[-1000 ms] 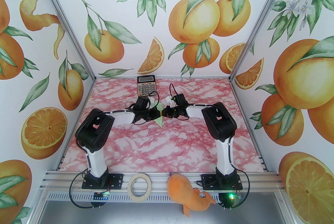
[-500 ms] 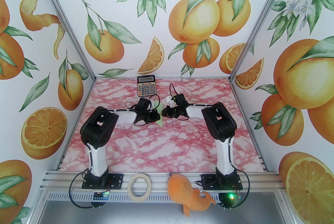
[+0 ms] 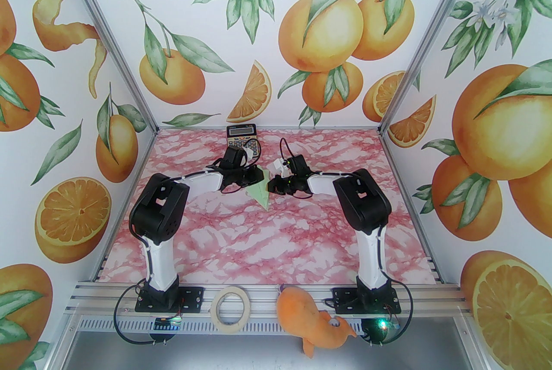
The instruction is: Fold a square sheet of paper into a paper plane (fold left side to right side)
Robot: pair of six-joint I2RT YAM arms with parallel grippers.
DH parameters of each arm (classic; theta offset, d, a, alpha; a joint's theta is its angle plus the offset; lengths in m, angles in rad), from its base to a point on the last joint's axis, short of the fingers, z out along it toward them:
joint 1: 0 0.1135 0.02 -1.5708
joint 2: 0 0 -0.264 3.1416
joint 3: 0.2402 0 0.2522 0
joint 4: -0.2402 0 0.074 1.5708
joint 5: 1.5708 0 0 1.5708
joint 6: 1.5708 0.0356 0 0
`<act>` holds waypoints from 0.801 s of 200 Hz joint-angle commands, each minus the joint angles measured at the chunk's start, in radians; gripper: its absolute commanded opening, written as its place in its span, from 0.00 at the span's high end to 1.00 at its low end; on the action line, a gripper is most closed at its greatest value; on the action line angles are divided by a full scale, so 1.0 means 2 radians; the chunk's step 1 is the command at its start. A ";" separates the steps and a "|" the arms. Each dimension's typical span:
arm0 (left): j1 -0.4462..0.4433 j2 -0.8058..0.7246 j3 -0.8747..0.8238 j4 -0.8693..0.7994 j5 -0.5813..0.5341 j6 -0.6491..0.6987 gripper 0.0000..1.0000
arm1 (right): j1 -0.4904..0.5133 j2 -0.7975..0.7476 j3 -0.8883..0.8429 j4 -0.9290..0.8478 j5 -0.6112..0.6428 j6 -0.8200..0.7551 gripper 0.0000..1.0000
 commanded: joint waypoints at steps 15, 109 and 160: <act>0.002 -0.001 0.004 -0.075 -0.050 0.042 0.94 | 0.006 0.005 -0.003 -0.018 0.026 -0.014 0.94; -0.005 0.030 -0.007 -0.081 -0.043 0.056 0.97 | 0.015 0.010 0.024 -0.047 0.038 -0.033 0.94; -0.007 0.034 -0.007 -0.083 -0.041 0.059 0.97 | 0.014 0.005 0.024 -0.049 0.044 -0.033 0.83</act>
